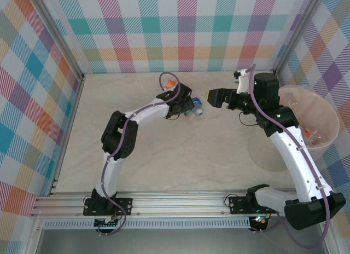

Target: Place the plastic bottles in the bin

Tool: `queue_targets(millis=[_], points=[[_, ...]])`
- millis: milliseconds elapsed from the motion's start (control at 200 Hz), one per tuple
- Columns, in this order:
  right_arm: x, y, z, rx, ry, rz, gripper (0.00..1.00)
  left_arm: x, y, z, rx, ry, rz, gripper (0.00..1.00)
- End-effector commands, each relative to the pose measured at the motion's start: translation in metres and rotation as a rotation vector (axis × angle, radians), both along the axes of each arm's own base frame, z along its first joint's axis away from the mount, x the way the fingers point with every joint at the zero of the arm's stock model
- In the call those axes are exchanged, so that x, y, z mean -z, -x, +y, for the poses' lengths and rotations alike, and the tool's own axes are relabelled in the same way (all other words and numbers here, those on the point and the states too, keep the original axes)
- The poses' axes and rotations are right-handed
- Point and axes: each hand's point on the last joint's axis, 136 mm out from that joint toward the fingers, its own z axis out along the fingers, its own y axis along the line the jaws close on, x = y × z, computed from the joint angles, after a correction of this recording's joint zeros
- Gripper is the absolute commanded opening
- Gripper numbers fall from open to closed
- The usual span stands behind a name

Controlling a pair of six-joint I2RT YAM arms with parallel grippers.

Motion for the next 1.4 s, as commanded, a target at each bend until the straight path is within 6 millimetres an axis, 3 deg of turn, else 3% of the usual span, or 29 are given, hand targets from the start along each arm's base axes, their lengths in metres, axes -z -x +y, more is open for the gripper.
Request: queue_targets(millis=[0,205,640,885,1220,1395], points=[[-0.010,-0.003,-0.005,0.033,0.024,-0.072,1.00,0.001,-0.015,0.008,-0.005,-0.084,-0.012,1.00],[-0.007,0.001,-0.013,0.059,0.056,-0.069,1.00,0.023,-0.023,0.020,-0.044,-0.164,0.020,0.98],[-0.003,0.000,-0.012,0.055,0.060,-0.055,1.00,0.030,0.006,0.036,0.052,-0.179,0.011,0.93],[0.000,-0.001,-0.013,0.062,0.062,-0.046,1.00,0.041,0.020,0.037,0.082,-0.157,0.037,0.73],[0.015,-0.002,-0.011,0.071,0.038,-0.002,1.00,0.018,0.040,0.037,0.172,-0.092,-0.018,0.54],[0.033,-0.008,-0.007,0.096,0.020,0.057,1.00,-0.015,0.052,0.028,0.262,-0.007,-0.104,0.50]])
